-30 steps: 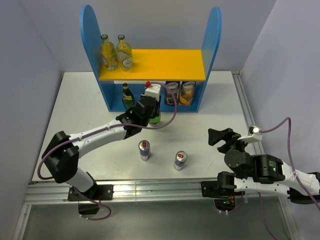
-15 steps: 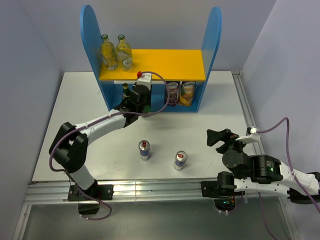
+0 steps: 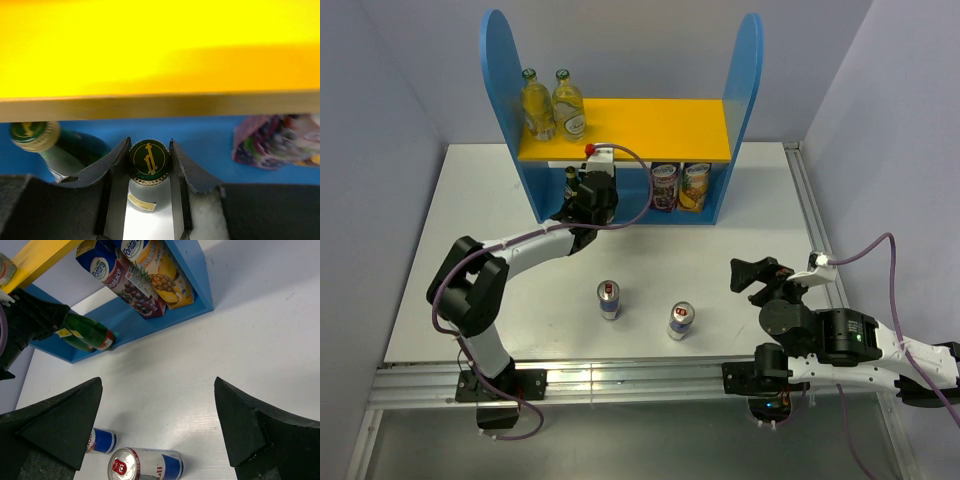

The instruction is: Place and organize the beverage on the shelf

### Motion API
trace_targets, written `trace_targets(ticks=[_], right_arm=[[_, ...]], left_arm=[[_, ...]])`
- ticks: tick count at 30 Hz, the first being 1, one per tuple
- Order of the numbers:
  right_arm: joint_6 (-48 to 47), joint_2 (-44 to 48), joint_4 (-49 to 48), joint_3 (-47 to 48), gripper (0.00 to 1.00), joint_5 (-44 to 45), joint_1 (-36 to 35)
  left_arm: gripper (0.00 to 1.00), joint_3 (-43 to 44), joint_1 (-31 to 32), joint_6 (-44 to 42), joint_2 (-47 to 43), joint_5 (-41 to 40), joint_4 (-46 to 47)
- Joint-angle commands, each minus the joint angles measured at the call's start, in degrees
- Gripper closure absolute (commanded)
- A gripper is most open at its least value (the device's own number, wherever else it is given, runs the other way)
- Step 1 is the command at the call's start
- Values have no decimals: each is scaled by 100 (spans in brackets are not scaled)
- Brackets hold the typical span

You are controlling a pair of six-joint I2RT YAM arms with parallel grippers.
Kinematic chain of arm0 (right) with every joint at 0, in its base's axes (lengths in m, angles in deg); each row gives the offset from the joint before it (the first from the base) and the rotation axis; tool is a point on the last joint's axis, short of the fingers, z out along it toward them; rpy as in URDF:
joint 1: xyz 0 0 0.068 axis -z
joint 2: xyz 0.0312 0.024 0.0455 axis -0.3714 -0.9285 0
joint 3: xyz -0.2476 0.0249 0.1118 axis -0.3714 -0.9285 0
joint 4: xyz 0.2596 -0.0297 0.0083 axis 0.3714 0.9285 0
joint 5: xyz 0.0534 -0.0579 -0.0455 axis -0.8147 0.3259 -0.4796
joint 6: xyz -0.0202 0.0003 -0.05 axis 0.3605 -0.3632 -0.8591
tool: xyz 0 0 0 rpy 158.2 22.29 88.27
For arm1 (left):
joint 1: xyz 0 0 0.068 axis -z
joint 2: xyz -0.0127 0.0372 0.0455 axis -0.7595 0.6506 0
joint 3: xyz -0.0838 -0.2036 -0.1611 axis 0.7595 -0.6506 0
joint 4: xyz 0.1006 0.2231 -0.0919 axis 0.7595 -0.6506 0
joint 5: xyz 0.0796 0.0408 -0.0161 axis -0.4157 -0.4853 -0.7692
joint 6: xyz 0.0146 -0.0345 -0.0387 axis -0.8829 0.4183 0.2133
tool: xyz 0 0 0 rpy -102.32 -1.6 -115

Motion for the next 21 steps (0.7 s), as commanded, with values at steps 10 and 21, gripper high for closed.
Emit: trace_targets(ticks=[10, 21], right_arm=[[132, -135, -6, -29, 0, 249, 31], [282, -284, 109, 6, 0, 258, 31]], left_arm=[[100, -204, -547, -277, -113, -552, 1609], [93, -20, -741, -268, 194, -456, 1495]])
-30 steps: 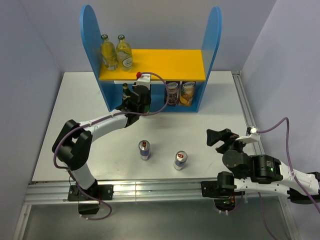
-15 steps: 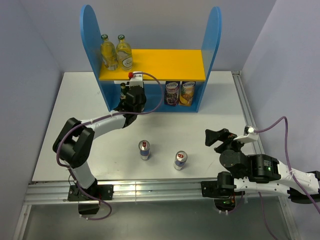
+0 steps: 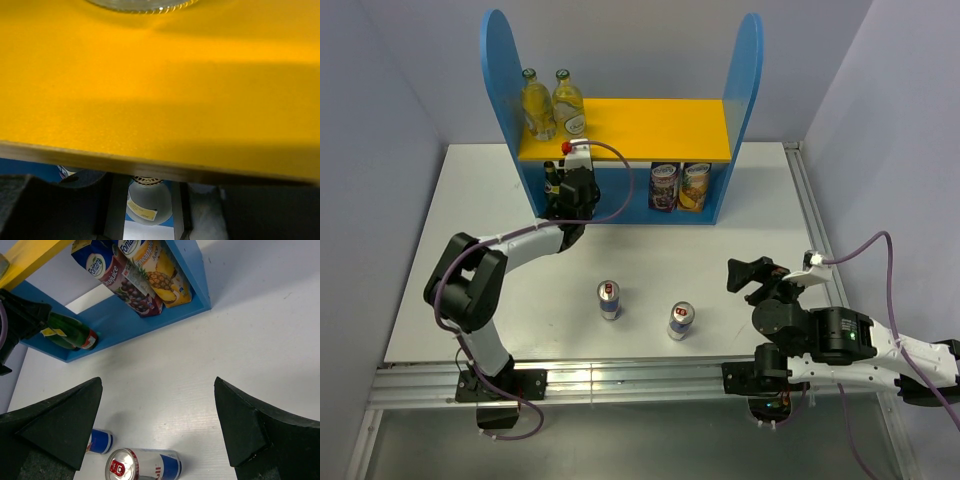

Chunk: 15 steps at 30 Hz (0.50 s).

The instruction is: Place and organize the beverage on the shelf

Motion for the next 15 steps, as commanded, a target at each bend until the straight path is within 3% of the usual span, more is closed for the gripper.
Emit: trace_targets(ticks=[1, 2, 5, 10, 11, 15], right_arm=[[135, -66, 63, -3, 0, 236, 31], [118, -57, 63, -3, 0, 227, 31], [118, -57, 45, -3, 0, 227, 39], [126, -101, 72, 6, 0, 236, 31], [135, -101, 72, 6, 0, 236, 31], [109, -92, 45, -3, 0, 227, 31]], left_arm=[[88, 446, -68, -80, 137, -60, 492], [73, 456, -77, -63, 164, -42, 474], [48, 456, -68, -28, 146, 72, 439], [26, 535, -60, -19, 129, 81, 289], [18, 535, -59, -1, 111, 81, 272], [11, 552, -51, 60, 50, 81, 149]])
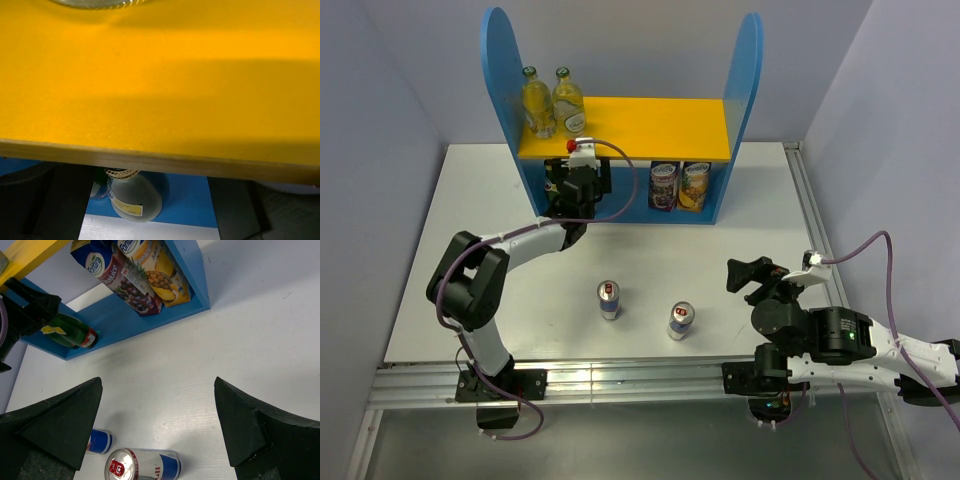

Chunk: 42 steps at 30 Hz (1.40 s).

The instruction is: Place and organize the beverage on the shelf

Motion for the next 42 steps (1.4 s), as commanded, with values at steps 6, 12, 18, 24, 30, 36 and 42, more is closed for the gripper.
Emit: trace_targets(ticks=[6, 12, 18, 24, 30, 36, 42], right_arm=[[137, -44, 65, 6, 0, 238, 31], [111, -18, 30, -3, 0, 238, 31], [111, -53, 48, 6, 0, 238, 31], [164, -18, 92, 6, 0, 203, 31], [76, 53, 4, -11, 0, 168, 31], [-82, 0, -163, -82, 0, 124, 31], [-389, -79, -611, -319, 0, -122, 31]], left_arm=[[7, 216, 53, 119, -406, -333, 21], [1, -197, 176, 444, -1083, -202, -445], [1, -549, 685, 532, -1908, -307, -1209], [1, -1006, 1695, 997, -2954, -596, -2366], [1, -1699, 2978, 2140, -3930, -1061, -3590], [1, -2254, 4515, 3554, -4388, -1536, -4680], [1, -2483, 5465, 4627, -4213, -1897, -5234]])
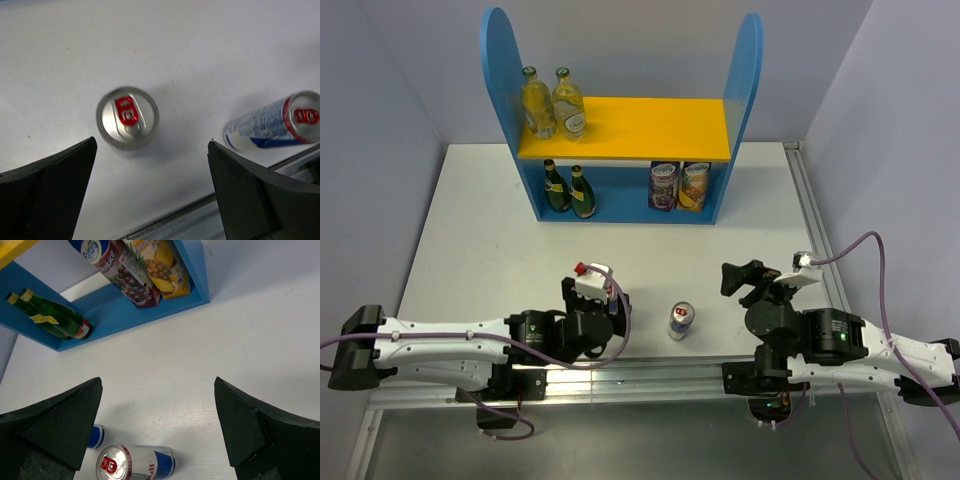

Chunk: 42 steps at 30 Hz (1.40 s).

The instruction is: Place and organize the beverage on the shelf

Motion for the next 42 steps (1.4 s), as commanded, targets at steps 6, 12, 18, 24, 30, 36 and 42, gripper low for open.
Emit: trace_targets(ticks=[6, 12, 18, 24, 30, 36, 42], right_arm=[[-903, -280, -1065, -74, 0, -966, 31], [-666, -650, -1250, -285, 0, -1529, 22], [1, -589, -1408, -724, 0, -1924, 22], [599, -624, -1488, -1182, 0, -1995, -57], [1496, -974, -803, -1059, 0, -1459, -751], [2787, -1843, -136, -866, 0, -1038, -1716], [4018, -2961, 665, -418, 0, -660, -2413]], left_arm=[[1, -224, 600, 1214, 445, -565, -243], [1, -453, 609, 1776, 971, -1241, -102], [1, -760, 592, 1470, 1473, -1549, 890], [3, -1086, 180, 346, 1772, -1155, 2560], [33, -1253, -356, -384, 1939, -672, 3544], [94, -1323, -928, -772, 2123, -267, 4091], [100, -1332, -1122, -834, 2378, -56, 4398]])
